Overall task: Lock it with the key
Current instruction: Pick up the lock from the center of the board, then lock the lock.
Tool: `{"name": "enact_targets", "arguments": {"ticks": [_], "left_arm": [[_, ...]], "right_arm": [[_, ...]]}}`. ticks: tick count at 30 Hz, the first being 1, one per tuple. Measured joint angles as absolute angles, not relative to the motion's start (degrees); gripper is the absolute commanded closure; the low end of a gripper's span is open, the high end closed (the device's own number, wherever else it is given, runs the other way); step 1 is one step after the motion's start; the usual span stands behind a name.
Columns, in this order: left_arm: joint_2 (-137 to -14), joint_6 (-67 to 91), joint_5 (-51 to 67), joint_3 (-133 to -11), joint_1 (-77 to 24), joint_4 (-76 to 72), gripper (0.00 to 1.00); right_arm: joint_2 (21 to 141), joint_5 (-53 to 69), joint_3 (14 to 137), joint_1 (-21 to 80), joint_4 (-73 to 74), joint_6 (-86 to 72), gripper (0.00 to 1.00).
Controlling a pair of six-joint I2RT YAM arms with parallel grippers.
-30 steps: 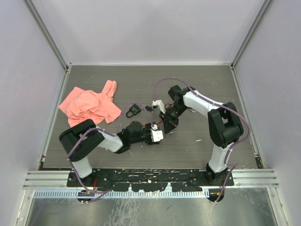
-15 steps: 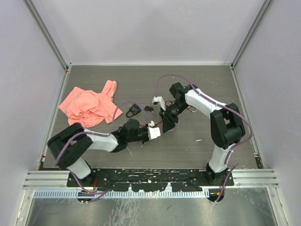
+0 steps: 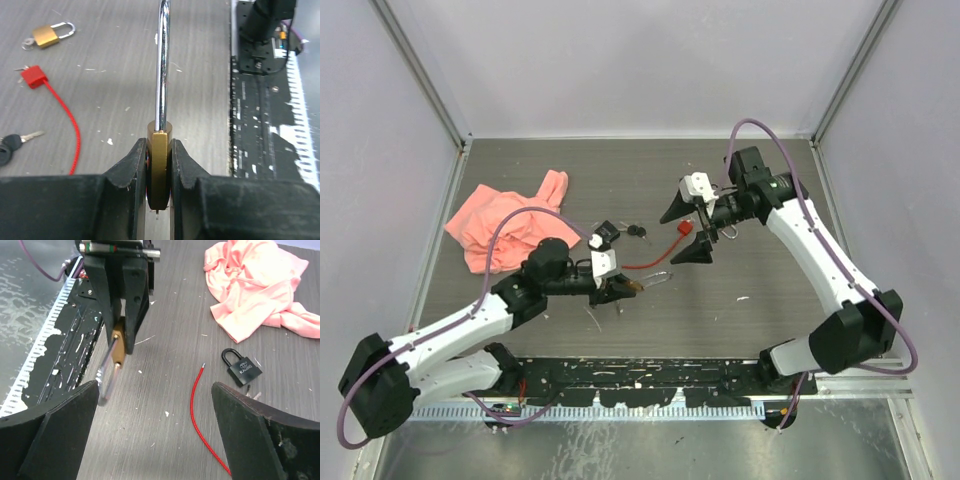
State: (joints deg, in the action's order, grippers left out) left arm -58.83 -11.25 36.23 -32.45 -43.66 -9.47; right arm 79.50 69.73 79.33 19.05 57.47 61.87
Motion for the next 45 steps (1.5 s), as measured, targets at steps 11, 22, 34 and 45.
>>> {"name": "enact_targets", "arguments": {"ticks": [11,22,34,45], "left_arm": [[-55.7,-6.1,37.4,-38.1,-43.7,3.7,1.0],[-56.8,-5.3,32.8,-42.0,-43.7,8.7,1.0],[-56.4,-9.9,29.7,-45.1,-43.6,16.4,1.0],[-57.7,-10.1,30.5,-49.3,-43.6,16.7,1.0]], "right_arm": [[80.2,70.1,72.6,23.8,55.1,62.6,0.17],[78.3,59.8,72.9,27.3,48.9,48.9,0.19],[76.1,65.1,74.7,13.8,44.2,36.1,0.06],[75.4,72.7,66.5,22.2,37.9,31.7,0.15]]}}
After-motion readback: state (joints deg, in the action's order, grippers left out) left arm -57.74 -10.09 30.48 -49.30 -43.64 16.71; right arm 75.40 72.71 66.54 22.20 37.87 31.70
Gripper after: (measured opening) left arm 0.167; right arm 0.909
